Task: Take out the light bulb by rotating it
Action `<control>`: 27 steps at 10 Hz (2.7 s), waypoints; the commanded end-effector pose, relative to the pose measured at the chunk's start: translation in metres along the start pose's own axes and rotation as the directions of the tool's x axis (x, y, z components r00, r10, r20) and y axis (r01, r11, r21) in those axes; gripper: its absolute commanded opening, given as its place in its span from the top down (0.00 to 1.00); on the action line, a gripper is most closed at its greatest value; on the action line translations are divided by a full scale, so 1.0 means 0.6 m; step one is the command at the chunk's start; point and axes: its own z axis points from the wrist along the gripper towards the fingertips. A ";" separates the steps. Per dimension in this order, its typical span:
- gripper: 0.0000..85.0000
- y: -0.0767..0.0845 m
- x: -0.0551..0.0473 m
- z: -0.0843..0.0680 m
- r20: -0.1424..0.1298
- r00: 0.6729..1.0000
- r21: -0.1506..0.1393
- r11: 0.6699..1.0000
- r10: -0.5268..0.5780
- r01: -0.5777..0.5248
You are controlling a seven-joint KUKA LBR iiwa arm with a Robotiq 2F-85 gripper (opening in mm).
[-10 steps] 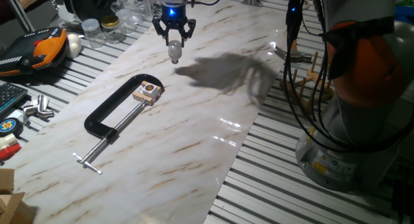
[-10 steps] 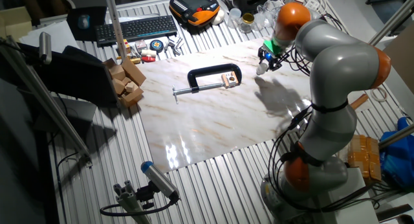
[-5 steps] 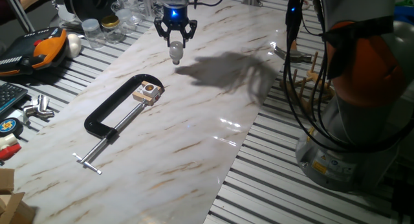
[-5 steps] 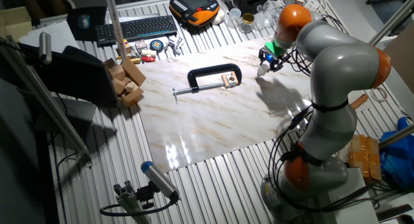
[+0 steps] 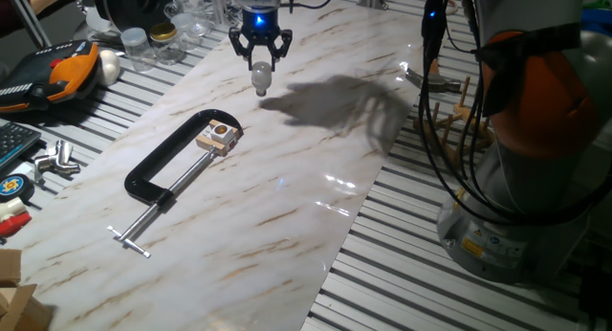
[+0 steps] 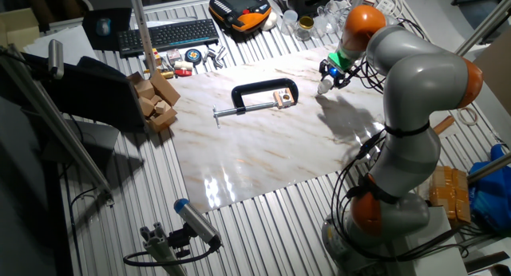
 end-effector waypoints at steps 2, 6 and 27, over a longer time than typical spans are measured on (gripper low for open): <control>1.00 0.000 -0.001 0.004 -0.006 1.000 -0.008 1.000 0.000 0.000; 0.80 0.002 -0.001 0.012 -0.014 1.000 -0.017 1.000 0.013 -0.013; 0.40 0.018 0.011 0.027 -0.035 0.999 -0.079 0.996 0.028 -0.031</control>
